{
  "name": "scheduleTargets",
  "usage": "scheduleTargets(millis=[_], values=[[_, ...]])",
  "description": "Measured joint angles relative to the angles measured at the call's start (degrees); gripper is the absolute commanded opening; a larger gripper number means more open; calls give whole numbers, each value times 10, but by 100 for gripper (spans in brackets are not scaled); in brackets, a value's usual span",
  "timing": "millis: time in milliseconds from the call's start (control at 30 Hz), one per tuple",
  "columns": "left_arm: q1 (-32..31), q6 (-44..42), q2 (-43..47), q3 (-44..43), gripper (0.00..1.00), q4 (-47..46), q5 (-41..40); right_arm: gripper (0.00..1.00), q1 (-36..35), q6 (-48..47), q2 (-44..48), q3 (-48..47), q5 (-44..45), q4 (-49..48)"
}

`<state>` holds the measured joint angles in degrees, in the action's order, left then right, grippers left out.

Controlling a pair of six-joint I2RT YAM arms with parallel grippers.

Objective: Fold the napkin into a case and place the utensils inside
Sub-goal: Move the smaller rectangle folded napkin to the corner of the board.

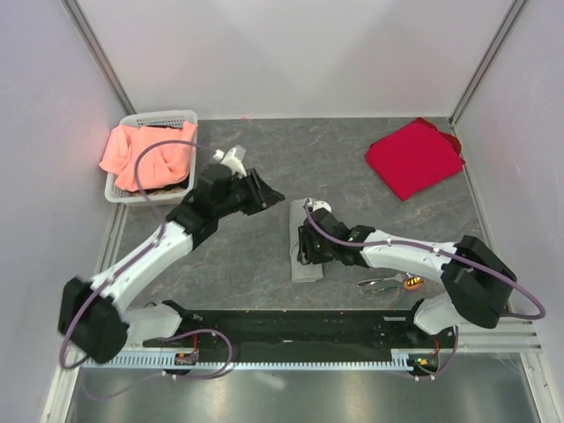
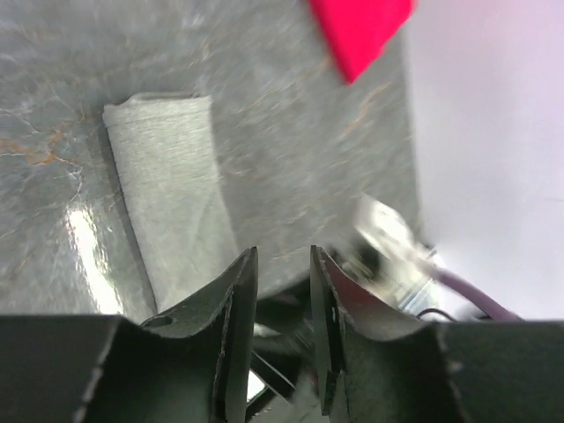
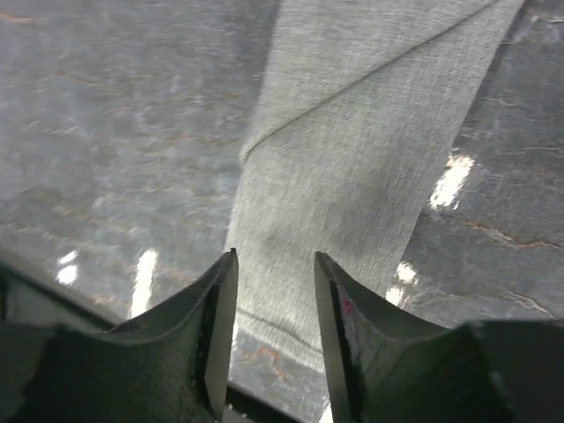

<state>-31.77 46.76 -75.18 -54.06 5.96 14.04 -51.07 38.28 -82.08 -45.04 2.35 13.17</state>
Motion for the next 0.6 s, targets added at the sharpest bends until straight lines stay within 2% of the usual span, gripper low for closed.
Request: scheduleTargets(millis=[67,267,433,600], values=[[-1,2,80,30,38,7,-12,51,-6,5,-26,-18,24,13],[-2,4,207,119,38,51,-20,54,-11,21,-104,-59,88,28],[-2,13,258,173,38,89,-18,55,-8,43,-155,-102,138,25],[-2,14,271,185,38,99,-14,56,39,45,-189,-135,156,11]])
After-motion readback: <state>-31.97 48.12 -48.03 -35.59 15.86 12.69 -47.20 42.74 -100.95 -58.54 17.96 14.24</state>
